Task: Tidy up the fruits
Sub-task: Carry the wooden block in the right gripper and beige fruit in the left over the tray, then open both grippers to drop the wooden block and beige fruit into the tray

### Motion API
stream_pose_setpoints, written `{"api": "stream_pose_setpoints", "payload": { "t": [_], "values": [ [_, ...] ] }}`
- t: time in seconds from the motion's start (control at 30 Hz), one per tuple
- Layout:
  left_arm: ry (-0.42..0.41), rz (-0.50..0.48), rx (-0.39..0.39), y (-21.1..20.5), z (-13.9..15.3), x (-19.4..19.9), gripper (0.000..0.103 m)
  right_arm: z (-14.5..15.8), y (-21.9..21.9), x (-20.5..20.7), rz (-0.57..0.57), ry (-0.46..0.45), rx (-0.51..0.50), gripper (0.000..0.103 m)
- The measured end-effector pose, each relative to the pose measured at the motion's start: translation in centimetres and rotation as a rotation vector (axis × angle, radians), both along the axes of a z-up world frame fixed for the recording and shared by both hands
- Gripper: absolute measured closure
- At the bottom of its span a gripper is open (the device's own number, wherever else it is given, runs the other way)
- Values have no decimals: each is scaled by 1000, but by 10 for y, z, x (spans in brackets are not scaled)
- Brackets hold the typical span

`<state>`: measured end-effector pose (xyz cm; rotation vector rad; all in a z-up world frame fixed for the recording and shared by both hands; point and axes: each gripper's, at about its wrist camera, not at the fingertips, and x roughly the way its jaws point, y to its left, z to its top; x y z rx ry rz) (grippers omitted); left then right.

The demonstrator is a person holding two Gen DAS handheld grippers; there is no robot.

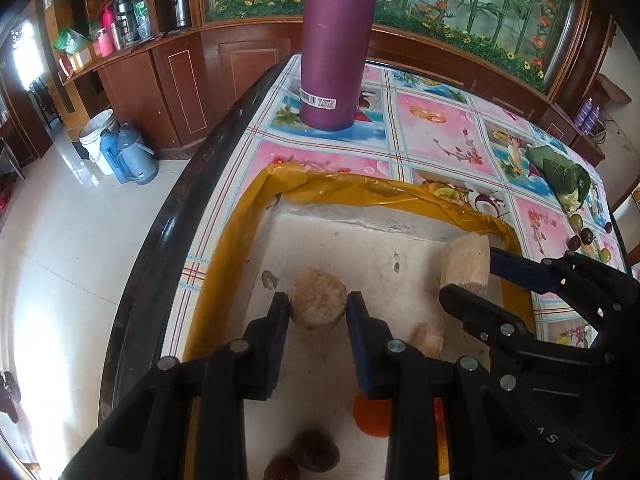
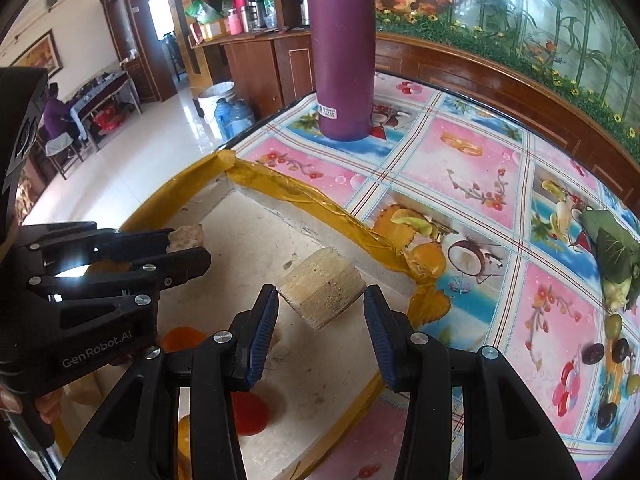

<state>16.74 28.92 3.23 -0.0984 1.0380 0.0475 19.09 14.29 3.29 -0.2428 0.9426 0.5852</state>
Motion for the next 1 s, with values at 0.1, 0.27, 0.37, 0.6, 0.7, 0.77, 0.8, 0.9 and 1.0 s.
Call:
{"api": "stream_pose_setpoints", "payload": {
  "t": [0.1,0.27,0.37,0.6,0.7,0.77,0.8,0.9,1.0],
  "values": [
    [11,0,11,1,-5,4,71,-4,-1,1,10,-5,-16,60],
    [21,-35,61,-7,-10,7,70,-6,2,2,30,-10,-35,59],
    [22,-54,91,-11,-13,6,70,-8,3,0,40,-21,-47,59],
    [27,-87,122,-12,-12,1,70,-8,4,-3,57,-29,-72,59],
    [26,-107,145,-14,-13,-4,70,-7,4,-5,60,-36,-83,59],
    [29,-116,145,-14,-13,-8,70,-6,5,-7,57,-38,-86,59],
    [29,-122,143,-13,-13,-10,70,-5,4,-9,56,-39,-85,58],
    [25,-137,155,-13,-11,-17,68,-2,3,-14,56,-46,-89,58],
    [-1,-119,150,-8,-2,-26,42,2,1,-20,51,-52,-93,58]
  ]
}}
